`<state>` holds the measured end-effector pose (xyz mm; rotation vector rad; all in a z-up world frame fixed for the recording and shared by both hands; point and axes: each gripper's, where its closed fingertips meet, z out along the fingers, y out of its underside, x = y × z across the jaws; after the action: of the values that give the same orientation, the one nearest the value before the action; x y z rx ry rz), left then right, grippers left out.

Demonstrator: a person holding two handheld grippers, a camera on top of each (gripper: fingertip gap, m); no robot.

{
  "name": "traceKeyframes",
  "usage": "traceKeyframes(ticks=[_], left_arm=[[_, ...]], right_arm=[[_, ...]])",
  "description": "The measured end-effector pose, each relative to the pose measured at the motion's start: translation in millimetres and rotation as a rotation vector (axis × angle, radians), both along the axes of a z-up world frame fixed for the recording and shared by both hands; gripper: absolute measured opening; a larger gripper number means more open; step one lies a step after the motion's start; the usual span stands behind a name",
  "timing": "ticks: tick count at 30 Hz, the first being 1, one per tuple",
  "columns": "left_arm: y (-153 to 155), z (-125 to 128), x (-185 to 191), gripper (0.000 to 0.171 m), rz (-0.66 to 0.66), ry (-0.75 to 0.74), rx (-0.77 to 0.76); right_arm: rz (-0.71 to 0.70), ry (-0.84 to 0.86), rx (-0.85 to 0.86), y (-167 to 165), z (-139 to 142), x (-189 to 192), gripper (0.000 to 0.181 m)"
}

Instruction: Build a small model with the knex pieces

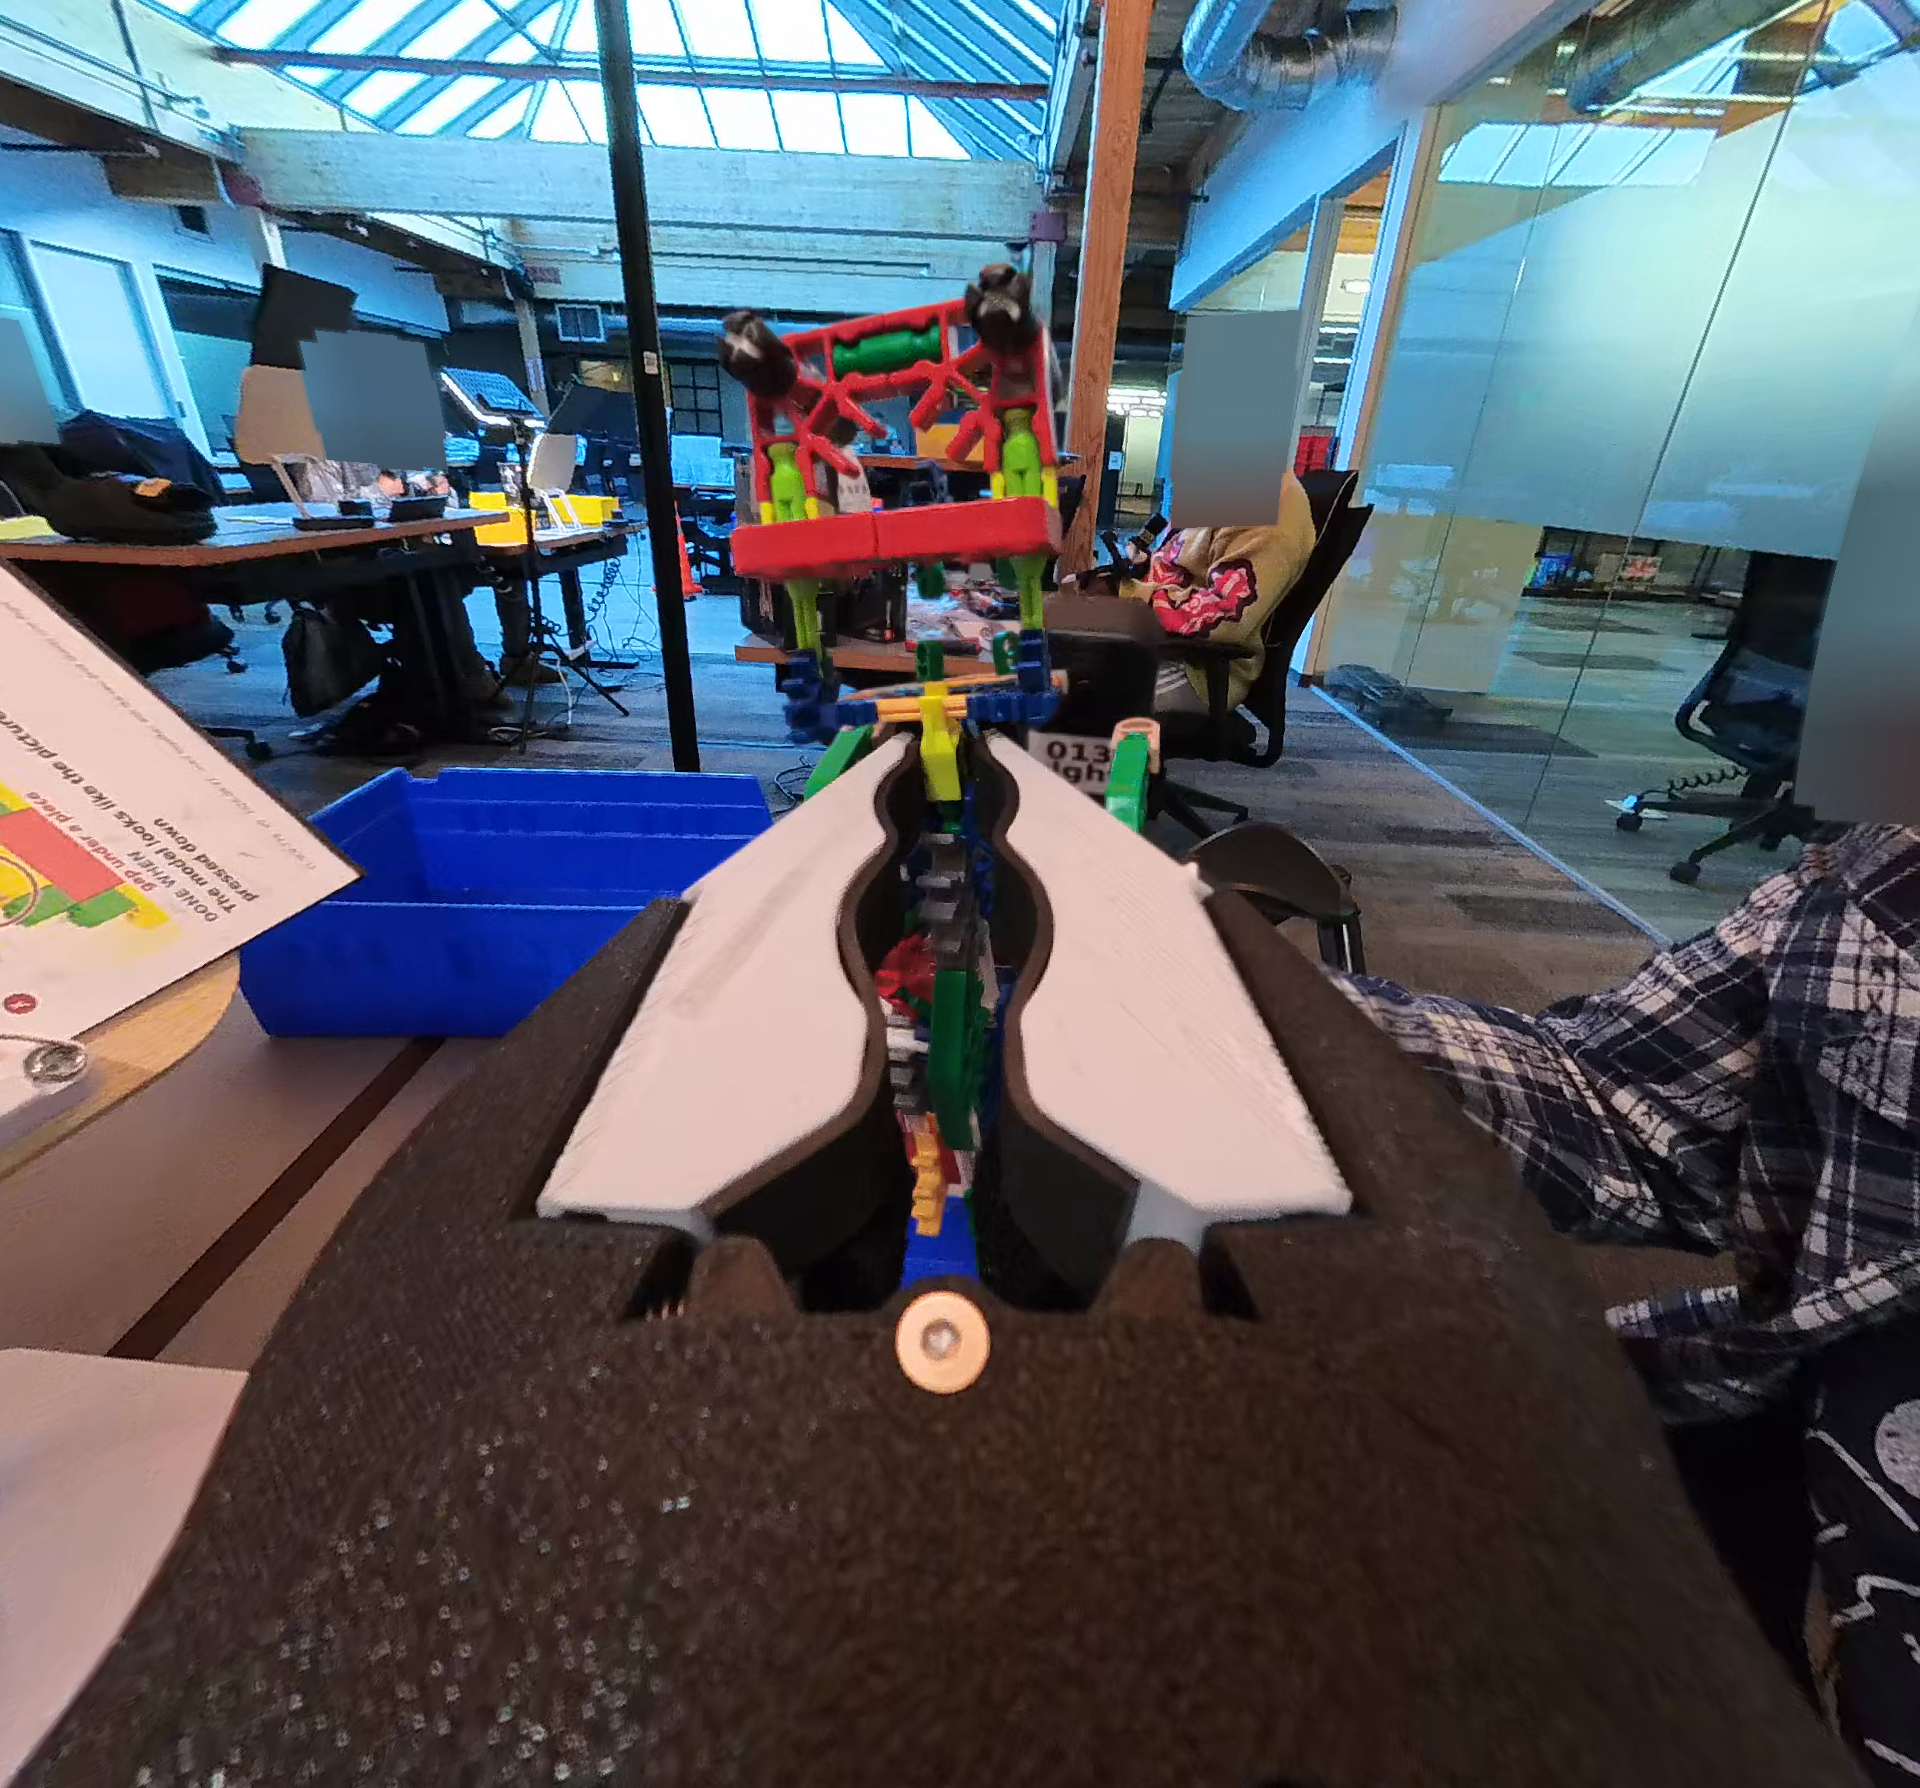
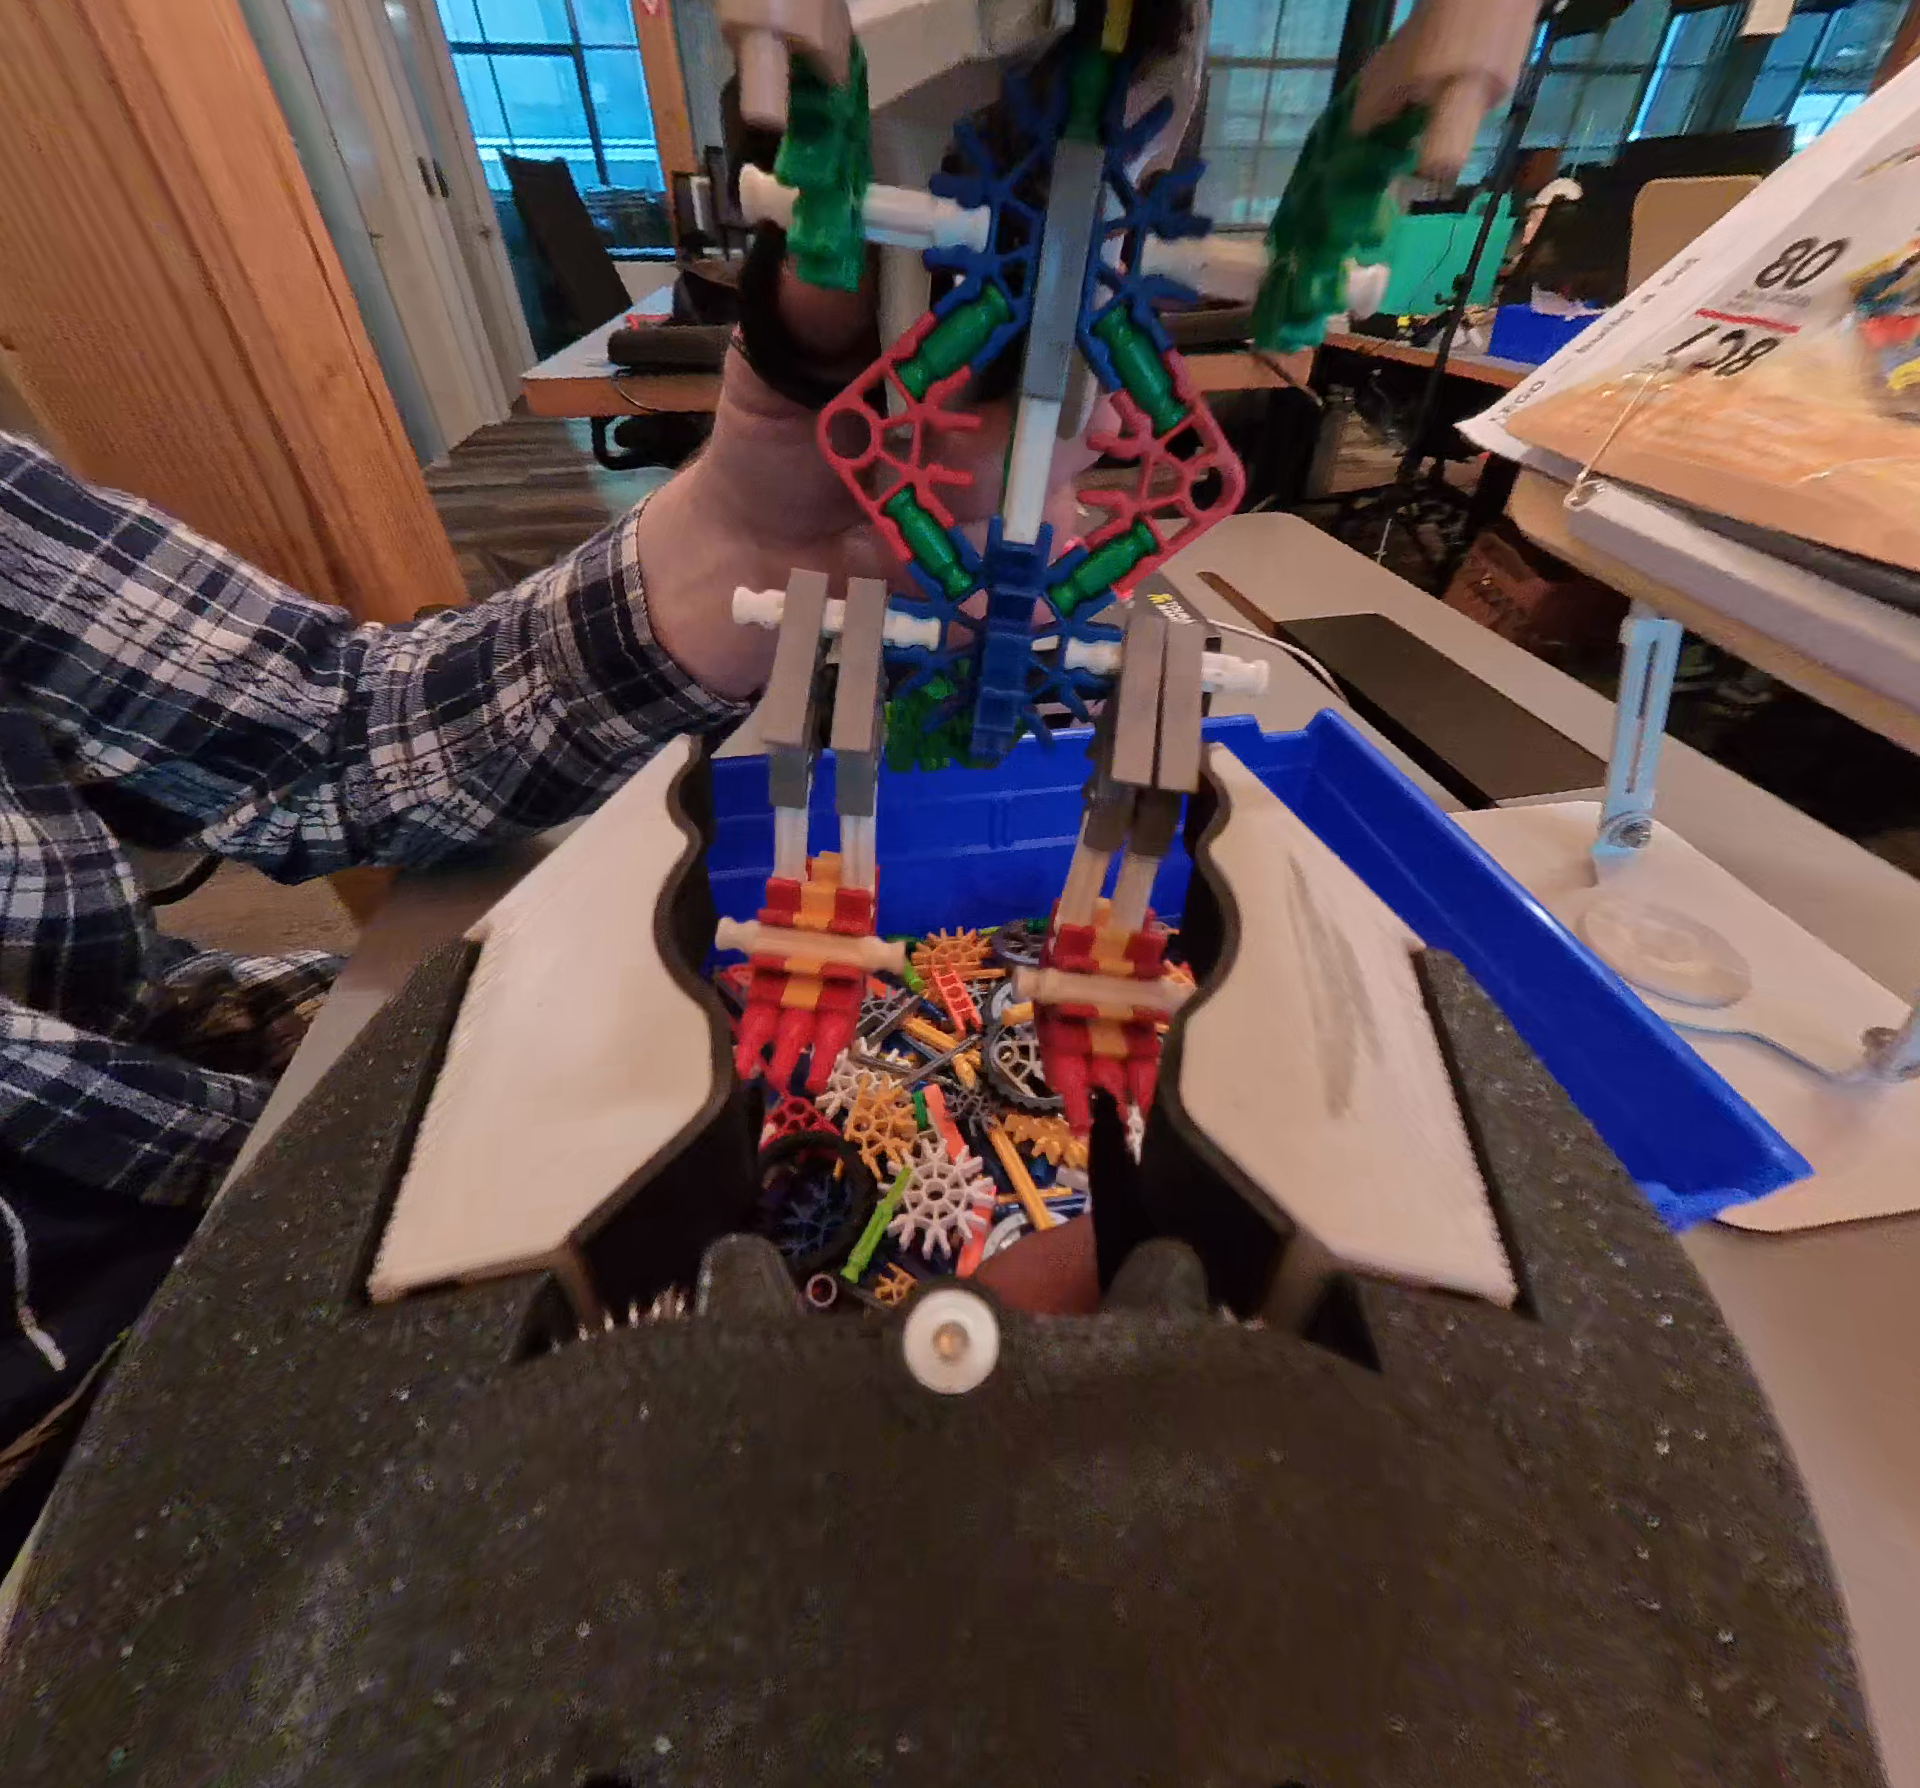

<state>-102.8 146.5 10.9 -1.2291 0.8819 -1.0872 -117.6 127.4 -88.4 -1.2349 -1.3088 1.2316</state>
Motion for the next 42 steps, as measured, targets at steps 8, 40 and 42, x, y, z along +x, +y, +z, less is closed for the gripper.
traceKeyframes(ticks=[8, 40, 42], left_arm=[[10.2, -12.0, -2.8, 0.004, 0.003, 0.018, -0.041], [12.3, -50.3, 14.5, 0.004, -0.06, 0.156, -0.082], [11.7, -50.1, 15.0, 0.004, -0.065, 0.155, -0.083]], right_arm=[[-0.11, 0.184, 0.004, 23.2, 37.7, 31.7, 0.052], [-0.21, 0.404, -0.081, 43.4, 67.6, 51.3, 0.028], [-0.213, 0.403, -0.067, 42.9, 67.8, 52.0, 0.028]])
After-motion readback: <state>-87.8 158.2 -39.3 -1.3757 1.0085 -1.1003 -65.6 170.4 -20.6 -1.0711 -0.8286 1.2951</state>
